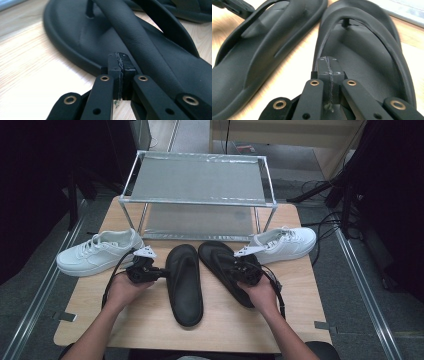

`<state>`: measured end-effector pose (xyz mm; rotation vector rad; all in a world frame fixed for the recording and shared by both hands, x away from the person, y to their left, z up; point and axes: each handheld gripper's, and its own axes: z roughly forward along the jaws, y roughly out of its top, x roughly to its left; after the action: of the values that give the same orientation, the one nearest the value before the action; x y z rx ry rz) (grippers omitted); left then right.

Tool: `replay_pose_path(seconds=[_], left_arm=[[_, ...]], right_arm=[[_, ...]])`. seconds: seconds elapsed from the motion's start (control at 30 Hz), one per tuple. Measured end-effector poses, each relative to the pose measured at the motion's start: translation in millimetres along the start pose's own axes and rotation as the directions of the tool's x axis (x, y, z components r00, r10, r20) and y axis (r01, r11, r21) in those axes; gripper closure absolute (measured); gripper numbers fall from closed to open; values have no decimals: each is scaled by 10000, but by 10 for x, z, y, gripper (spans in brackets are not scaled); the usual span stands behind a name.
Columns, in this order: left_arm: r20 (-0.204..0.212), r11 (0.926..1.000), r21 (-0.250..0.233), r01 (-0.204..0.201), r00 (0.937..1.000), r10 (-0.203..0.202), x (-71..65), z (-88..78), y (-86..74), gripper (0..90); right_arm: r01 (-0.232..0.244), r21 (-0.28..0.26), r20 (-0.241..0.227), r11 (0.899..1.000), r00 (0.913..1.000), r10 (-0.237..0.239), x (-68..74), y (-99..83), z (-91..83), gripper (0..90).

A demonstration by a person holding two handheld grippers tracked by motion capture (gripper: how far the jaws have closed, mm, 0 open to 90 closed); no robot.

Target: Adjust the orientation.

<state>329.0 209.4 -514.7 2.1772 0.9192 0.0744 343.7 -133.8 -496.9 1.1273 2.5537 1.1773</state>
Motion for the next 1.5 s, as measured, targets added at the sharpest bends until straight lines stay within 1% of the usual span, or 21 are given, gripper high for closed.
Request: replay_pose_path(seconds=[0.07,0.1,0.17,0.23,0.33,0.37,0.4,0.47,0.6,0.67,0.77,0.8,0.87,0.93,1.07,1.1,1.2,1.3,1.4,1.47,1.5], left_arm=[[14,9995,208,-245,9997,245,-44,39,11,898],[-72,9990,273,-341,9994,343,-64,52,16,899],[-88,9990,305,-339,9994,342,-71,52,21,899],[4,9996,252,-159,9999,159,-60,49,17,899],[-2,9994,293,-196,9998,197,-81,61,22,899],[174,9995,262,-172,9997,167,-90,72,23,899],[250,9993,299,-211,9995,204,-108,84,27,899],[188,9986,378,-376,9991,369,-152,110,39,899],[241,9986,378,-367,9991,358,-187,125,51,896],[382,9990,318,-319,9988,307,-214,144,54,894],[451,9981,355,-510,9978,494,-273,185,73,891],[451,9981,355,-510,9978,494,-273,185,73,888],[569,9972,391,-631,9965,608,-318,213,91,885],[569,9972,364,-648,9964,626,-350,234,98,885],[825,9969,352,-709,9943,678,-403,276,111,885],[782,9963,372,-769,9942,738,-417,283,116,885],[891,9964,367,-764,9933,729,-441,301,121,885],[796,9960,404,-799,9939,765,-464,319,126,889],[902,9970,383,-672,9939,635,-445,323,125,886],[949,9968,389,-705,9933,666,-421,298,126,864],[897,9970,380,-671,9939,635,-416,286,124,850]], right_arm=[[41,9,-23,10000,10000,-41,28,8,15,900],[73,-2,-59,10000,10000,-73,38,12,25,900],[135,-7,-132,9999,9998,-135,50,17,39,900],[157,-27,-172,9999,9997,-157,56,21,51,900],[107,-5,-245,9999,9996,-107,64,27,58,900],[118,0,-250,9999,9996,-118,65,28,60,900],[117,2,-244,9999,9996,-116,67,28,60,900],[128,-6,-224,9999,9997,-128,66,27,59,900],[72,-32,-290,10000,9996,-72,60,25,63,900],[50,-29,-329,10000,9994,-51,60,25,65,900],[34,-40,-325,10000,9995,-35,57,24,64,900],[23,-60,-307,10000,9995,-25,53,23,62,900],[-62,-39,-355,10000,9993,61,44,21,59,900],[-97,-67,-416,9999,9991,94,38,17,62,900],[-87,-98,-448,9999,9990,82,31,13,62,900],[-125,-95,-479,9999,9988,120,28,12,61,900],[-203,-135,-532,9997,9984,196,16,7,62,900],[-221,-119,-556,9997,9982,214,11,-2,65,900],[-236,-169,-546,9996,9983,227,6,-7,66,892],[-254,-170,-514,9995,9984,245,2,-11,61,882],[-281,-176,-482,9994,9985,273,4,-14,56,876]])
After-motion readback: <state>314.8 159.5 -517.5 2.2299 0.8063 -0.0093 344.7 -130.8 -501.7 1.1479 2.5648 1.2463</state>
